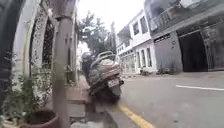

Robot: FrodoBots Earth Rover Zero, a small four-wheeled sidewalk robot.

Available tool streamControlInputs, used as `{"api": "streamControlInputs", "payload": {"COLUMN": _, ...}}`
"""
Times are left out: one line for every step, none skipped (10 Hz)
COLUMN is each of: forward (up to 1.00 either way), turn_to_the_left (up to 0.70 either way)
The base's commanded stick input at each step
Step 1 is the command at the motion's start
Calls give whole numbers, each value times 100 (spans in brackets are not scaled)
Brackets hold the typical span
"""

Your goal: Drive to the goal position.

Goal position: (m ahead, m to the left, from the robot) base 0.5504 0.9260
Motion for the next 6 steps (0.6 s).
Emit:
{"api": "streamControlInputs", "payload": {"forward": 0, "turn_to_the_left": -70}}
{"api": "streamControlInputs", "payload": {"forward": 0, "turn_to_the_left": -70}}
{"api": "streamControlInputs", "payload": {"forward": 0, "turn_to_the_left": -70}}
{"api": "streamControlInputs", "payload": {"forward": 0, "turn_to_the_left": -70}}
{"api": "streamControlInputs", "payload": {"forward": 0, "turn_to_the_left": -70}}
{"api": "streamControlInputs", "payload": {"forward": 0, "turn_to_the_left": -70}}
